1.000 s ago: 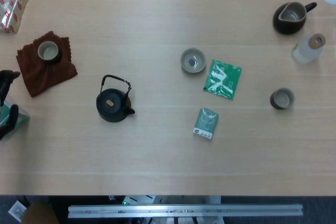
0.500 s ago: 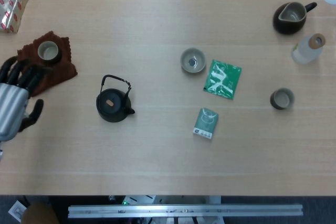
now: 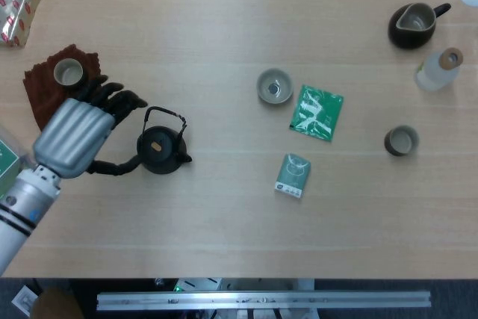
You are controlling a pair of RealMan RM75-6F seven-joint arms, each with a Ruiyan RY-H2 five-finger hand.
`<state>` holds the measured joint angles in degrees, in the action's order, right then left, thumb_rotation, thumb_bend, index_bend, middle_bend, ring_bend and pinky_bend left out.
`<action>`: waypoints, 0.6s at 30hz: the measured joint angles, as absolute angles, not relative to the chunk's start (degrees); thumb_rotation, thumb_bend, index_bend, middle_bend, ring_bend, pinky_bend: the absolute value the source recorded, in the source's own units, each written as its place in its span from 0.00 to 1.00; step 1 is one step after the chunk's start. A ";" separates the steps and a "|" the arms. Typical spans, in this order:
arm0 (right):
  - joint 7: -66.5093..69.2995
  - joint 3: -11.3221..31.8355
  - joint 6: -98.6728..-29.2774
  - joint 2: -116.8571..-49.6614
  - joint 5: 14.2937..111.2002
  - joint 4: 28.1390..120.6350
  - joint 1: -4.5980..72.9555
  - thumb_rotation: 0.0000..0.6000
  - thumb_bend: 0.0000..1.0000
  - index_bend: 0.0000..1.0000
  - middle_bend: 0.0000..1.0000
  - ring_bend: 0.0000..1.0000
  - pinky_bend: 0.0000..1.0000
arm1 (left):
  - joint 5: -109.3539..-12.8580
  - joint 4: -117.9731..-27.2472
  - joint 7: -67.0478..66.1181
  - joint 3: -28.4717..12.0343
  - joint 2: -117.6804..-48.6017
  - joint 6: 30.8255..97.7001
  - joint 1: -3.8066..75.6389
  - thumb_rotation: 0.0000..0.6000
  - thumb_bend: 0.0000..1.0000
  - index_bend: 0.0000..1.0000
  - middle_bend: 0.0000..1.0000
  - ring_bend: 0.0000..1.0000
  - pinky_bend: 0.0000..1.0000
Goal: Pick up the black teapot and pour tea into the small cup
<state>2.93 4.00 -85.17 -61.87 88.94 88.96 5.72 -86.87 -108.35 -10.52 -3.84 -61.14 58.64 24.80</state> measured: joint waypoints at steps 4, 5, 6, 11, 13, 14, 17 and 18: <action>3.39 3.91 -85.14 -62.06 88.88 88.53 5.73 1.00 0.14 0.34 0.30 0.18 0.26 | -82.69 -108.48 -10.26 -5.10 -63.33 55.05 27.65 0.26 0.20 0.21 0.23 0.15 0.08; 3.52 3.90 -85.17 -62.10 88.85 88.38 5.71 1.00 0.14 0.34 0.30 0.18 0.26 | -81.74 -108.40 -10.29 -5.34 -63.81 54.37 28.18 0.22 0.19 0.21 0.23 0.15 0.08; 3.64 3.88 -85.18 -62.10 88.81 88.31 5.68 1.00 0.14 0.34 0.30 0.18 0.26 | -80.39 -108.28 -10.40 -5.61 -64.40 53.46 28.87 0.19 0.19 0.21 0.23 0.15 0.08; 4.16 3.82 -85.35 -62.07 88.53 87.87 5.48 1.00 0.14 0.34 0.30 0.18 0.26 | -74.01 -107.46 -11.53 -6.61 -66.83 50.01 31.74 0.15 0.19 0.21 0.23 0.15 0.08; 4.35 3.69 -85.22 -62.16 88.46 87.74 5.44 1.00 0.14 0.34 0.30 0.18 0.26 | -71.04 -106.79 -12.69 -6.93 -68.12 48.86 33.11 0.15 0.19 0.21 0.23 0.15 0.07; 4.43 3.53 -85.07 -62.25 88.48 87.62 5.43 1.00 0.14 0.34 0.30 0.18 0.26 | -69.79 -106.44 -13.30 -7.04 -68.75 48.46 33.70 0.15 0.19 0.21 0.23 0.15 0.07; 4.58 3.31 -84.79 -62.45 88.46 87.35 5.41 1.00 0.14 0.34 0.30 0.18 0.26 | -66.15 -105.15 -15.32 -7.27 -70.86 47.56 35.43 0.15 0.18 0.21 0.23 0.15 0.06; 4.70 3.24 -84.66 -62.56 88.41 87.18 5.41 1.00 0.14 0.34 0.30 0.18 0.26 | -64.85 -104.58 -16.02 -7.29 -71.65 47.30 36.03 0.15 0.18 0.21 0.23 0.15 0.06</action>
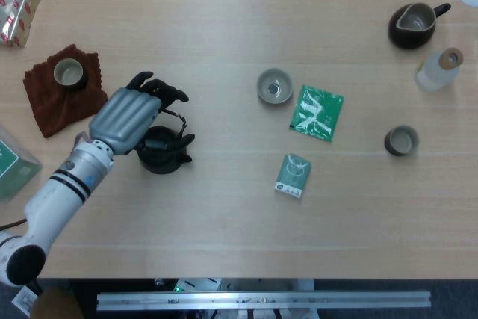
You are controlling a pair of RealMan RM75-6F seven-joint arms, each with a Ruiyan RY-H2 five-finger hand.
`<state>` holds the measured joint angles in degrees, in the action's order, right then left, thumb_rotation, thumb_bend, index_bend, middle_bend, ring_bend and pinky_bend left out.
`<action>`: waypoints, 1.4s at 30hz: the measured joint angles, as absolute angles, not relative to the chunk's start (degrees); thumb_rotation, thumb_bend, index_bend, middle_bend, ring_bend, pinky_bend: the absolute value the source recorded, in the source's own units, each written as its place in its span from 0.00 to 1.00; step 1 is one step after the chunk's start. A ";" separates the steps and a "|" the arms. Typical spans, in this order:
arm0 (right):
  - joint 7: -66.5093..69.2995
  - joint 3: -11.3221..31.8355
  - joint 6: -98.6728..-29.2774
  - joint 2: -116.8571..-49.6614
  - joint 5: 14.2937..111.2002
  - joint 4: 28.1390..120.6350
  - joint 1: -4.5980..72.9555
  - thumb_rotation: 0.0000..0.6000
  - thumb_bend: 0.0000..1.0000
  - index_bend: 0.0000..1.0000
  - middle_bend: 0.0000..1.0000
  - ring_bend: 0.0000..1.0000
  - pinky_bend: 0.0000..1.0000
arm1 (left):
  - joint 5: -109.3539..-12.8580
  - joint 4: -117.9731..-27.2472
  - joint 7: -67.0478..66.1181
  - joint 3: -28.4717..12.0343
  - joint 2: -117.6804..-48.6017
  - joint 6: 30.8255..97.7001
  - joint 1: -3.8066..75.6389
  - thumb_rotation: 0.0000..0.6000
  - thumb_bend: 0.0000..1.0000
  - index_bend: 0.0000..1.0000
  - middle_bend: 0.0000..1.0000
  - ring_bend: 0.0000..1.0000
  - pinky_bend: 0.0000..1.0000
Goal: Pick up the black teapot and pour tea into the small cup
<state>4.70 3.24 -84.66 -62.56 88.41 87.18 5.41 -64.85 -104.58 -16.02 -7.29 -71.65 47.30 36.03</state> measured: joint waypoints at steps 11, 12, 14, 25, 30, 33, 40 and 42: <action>5.81 3.04 -84.47 -63.11 88.10 85.99 5.29 1.00 0.14 0.34 0.30 0.18 0.26 | -56.16 -98.59 -24.73 -5.31 -78.51 47.56 40.58 0.14 0.18 0.26 0.29 0.17 0.06; 5.85 3.02 -84.48 -63.13 88.08 85.91 5.26 1.00 0.14 0.34 0.30 0.18 0.26 | -55.41 -98.29 -25.14 -5.09 -79.01 47.71 40.87 0.14 0.18 0.26 0.30 0.17 0.06; 5.99 2.97 -84.53 -63.20 88.01 85.75 5.16 1.00 0.14 0.34 0.30 0.18 0.26 | -54.27 -97.83 -25.64 -4.77 -79.67 47.88 41.32 0.14 0.18 0.27 0.31 0.17 0.06; 6.70 2.78 -84.63 -63.49 87.73 85.03 4.79 1.00 0.14 0.34 0.30 0.18 0.26 | -51.22 -94.90 -27.10 -3.15 -82.52 48.94 42.83 0.14 0.18 0.29 0.33 0.18 0.06; 6.96 2.72 -84.49 -63.70 87.50 84.66 4.68 1.00 0.14 0.34 0.30 0.18 0.26 | -52.02 -94.10 -27.10 -2.70 -83.28 50.01 42.88 0.14 0.18 0.32 0.38 0.24 0.06; 7.17 2.69 -84.57 -63.74 87.51 84.52 4.59 1.00 0.14 0.34 0.30 0.18 0.26 | -52.52 -93.83 -26.89 -2.54 -83.63 50.69 42.77 0.14 0.18 0.35 0.41 0.26 0.06; 7.51 2.67 -84.98 -63.85 87.31 84.23 4.16 1.00 0.14 0.34 0.30 0.18 0.26 | -53.21 -94.11 -26.78 -2.18 -83.74 51.72 42.54 0.15 0.18 0.38 0.46 0.31 0.06; 7.62 2.66 -85.09 -63.86 87.24 84.14 4.04 1.00 0.14 0.34 0.30 0.18 0.26 | -53.57 -94.79 -26.84 -2.08 -83.47 52.17 42.43 0.15 0.18 0.39 0.48 0.32 0.06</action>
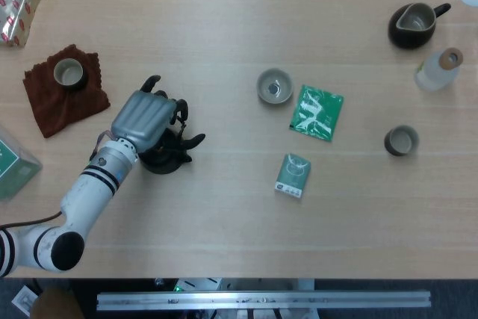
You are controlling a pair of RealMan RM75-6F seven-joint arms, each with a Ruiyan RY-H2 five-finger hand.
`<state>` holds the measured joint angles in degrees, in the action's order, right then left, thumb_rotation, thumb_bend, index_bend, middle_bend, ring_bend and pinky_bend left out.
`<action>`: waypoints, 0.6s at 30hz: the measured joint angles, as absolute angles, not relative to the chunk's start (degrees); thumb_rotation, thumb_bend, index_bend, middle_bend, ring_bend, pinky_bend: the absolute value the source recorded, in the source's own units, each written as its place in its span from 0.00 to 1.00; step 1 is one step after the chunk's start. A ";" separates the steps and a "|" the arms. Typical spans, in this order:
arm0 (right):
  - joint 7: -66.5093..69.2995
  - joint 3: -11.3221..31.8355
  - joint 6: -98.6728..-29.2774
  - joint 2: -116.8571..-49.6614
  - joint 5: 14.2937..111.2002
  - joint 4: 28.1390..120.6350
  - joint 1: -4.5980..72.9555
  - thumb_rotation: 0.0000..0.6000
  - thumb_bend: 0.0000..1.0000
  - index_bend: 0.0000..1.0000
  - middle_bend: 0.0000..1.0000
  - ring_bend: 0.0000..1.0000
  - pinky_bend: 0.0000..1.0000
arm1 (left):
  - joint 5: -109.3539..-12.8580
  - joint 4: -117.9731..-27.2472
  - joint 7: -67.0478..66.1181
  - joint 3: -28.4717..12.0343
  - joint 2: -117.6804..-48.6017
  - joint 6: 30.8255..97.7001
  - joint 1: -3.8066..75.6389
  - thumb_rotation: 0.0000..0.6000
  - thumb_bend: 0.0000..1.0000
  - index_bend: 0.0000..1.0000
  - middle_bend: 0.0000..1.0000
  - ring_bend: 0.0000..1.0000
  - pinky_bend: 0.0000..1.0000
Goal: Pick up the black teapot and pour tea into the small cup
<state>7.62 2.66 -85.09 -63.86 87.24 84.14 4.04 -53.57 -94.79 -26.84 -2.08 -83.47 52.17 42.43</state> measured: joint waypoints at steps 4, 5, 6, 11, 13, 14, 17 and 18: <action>7.75 2.72 -85.31 -63.85 87.34 84.08 3.97 1.00 0.14 0.34 0.30 0.18 0.26 | -54.11 -96.47 -27.04 -1.82 -82.46 53.04 42.14 0.15 0.18 0.40 0.48 0.33 0.06; 7.78 2.74 -85.38 -63.85 87.42 84.08 3.97 1.00 0.14 0.34 0.30 0.18 0.26 | -54.19 -96.75 -27.07 -1.79 -82.26 53.19 42.09 0.15 0.18 0.40 0.49 0.33 0.06; 7.81 2.75 -85.40 -63.84 87.47 84.09 3.98 1.00 0.14 0.34 0.30 0.18 0.26 | -54.37 -97.36 -27.12 -1.72 -81.83 53.56 41.95 0.15 0.18 0.40 0.49 0.33 0.06; 7.85 2.77 -85.43 -63.73 87.71 84.27 4.05 1.00 0.14 0.34 0.30 0.18 0.26 | -55.82 -100.54 -27.14 -1.02 -79.31 55.66 40.78 0.15 0.18 0.40 0.49 0.33 0.06; 7.81 2.80 -85.45 -63.70 87.80 84.39 4.10 1.00 0.14 0.34 0.30 0.18 0.26 | -56.73 -102.20 -27.05 -0.44 -78.00 56.83 39.91 0.17 0.18 0.40 0.49 0.33 0.06; 7.75 2.81 -85.49 -63.70 87.88 84.47 4.13 1.00 0.14 0.34 0.30 0.18 0.26 | -57.20 -102.95 -26.97 -0.15 -77.44 57.39 39.47 0.18 0.18 0.40 0.49 0.34 0.06; 7.69 2.83 -85.58 -63.68 88.07 84.67 4.18 1.00 0.14 0.34 0.30 0.18 0.26 | -59.13 -105.17 -26.66 1.05 -75.88 59.60 37.68 0.18 0.18 0.40 0.51 0.35 0.06; 7.69 2.83 -85.58 -63.66 88.10 84.71 4.19 1.00 0.14 0.34 0.30 0.18 0.26 | -59.99 -105.89 -26.55 1.63 -75.36 60.53 36.85 0.18 0.18 0.40 0.51 0.35 0.06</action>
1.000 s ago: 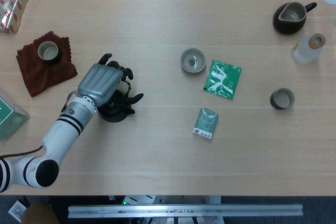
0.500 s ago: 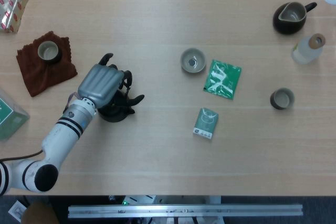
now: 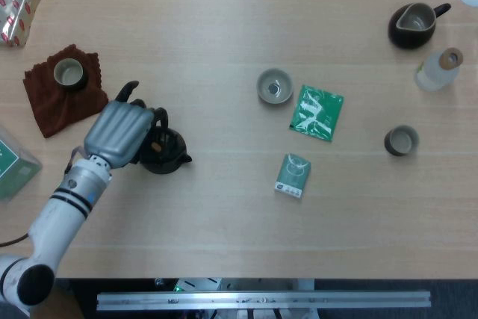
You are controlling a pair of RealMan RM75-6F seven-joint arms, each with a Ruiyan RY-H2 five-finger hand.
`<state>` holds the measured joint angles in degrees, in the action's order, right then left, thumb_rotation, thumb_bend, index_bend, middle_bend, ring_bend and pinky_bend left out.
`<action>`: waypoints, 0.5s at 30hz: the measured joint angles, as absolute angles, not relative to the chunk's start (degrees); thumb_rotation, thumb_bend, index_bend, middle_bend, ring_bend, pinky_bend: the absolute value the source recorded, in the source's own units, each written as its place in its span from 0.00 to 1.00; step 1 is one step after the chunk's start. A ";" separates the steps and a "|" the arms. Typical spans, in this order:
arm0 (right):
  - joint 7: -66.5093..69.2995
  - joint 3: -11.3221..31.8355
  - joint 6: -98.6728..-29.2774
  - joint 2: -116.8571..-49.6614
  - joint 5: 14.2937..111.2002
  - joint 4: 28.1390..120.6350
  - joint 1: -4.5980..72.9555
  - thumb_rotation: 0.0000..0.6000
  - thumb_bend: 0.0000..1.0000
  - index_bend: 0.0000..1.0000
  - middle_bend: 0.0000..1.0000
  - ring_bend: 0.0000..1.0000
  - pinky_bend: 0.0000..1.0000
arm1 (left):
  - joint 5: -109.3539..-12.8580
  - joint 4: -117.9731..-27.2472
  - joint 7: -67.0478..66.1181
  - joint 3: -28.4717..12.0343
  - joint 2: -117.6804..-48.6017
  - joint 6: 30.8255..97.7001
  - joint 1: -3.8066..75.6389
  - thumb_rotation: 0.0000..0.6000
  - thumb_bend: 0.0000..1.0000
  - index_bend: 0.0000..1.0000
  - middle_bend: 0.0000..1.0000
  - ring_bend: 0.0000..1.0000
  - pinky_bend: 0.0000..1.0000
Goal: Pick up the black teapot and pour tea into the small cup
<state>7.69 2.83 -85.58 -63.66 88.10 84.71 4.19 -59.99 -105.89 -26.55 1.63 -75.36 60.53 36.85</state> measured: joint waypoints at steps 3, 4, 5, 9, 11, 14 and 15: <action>7.61 2.83 -85.64 -63.52 88.27 84.86 4.24 1.00 0.14 0.34 0.30 0.18 0.26 | -61.59 -107.56 -26.39 3.25 -74.11 62.33 34.89 0.19 0.18 0.40 0.51 0.35 0.06; 7.58 2.83 -85.67 -63.49 88.31 84.90 4.24 1.00 0.14 0.34 0.30 0.18 0.26 | -61.80 -108.03 -26.38 3.67 -73.75 62.66 34.41 0.19 0.18 0.40 0.52 0.36 0.06; 7.55 2.83 -85.69 -63.46 88.32 84.95 4.23 1.00 0.14 0.34 0.30 0.18 0.26 | -62.09 -108.58 -26.40 4.03 -73.39 63.10 33.86 0.19 0.18 0.40 0.52 0.36 0.06; 7.56 2.82 -85.77 -63.45 88.32 85.12 4.17 1.00 0.14 0.34 0.30 0.18 0.26 | -64.07 -109.57 -26.43 4.50 -73.27 65.23 32.36 0.19 0.18 0.42 0.51 0.36 0.06; 7.61 2.77 -85.80 -63.45 88.37 85.15 4.14 1.00 0.14 0.34 0.30 0.18 0.26 | -65.12 -109.68 -26.44 4.58 -73.47 66.07 31.81 0.19 0.18 0.44 0.50 0.37 0.06; 7.67 2.75 -85.81 -63.41 88.35 85.15 4.09 1.00 0.14 0.34 0.30 0.18 0.26 | -67.07 -109.88 -26.82 4.80 -74.13 67.65 30.58 0.22 0.18 0.46 0.50 0.38 0.06; 7.73 2.75 -85.81 -63.40 88.32 85.15 4.07 1.00 0.14 0.34 0.30 0.18 0.26 | -67.39 -110.00 -27.25 4.94 -74.36 67.92 30.26 0.23 0.18 0.46 0.50 0.38 0.06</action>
<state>7.73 2.75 -85.81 -63.40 88.32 85.15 4.07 -67.39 -110.00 -27.25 4.94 -74.36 67.92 30.26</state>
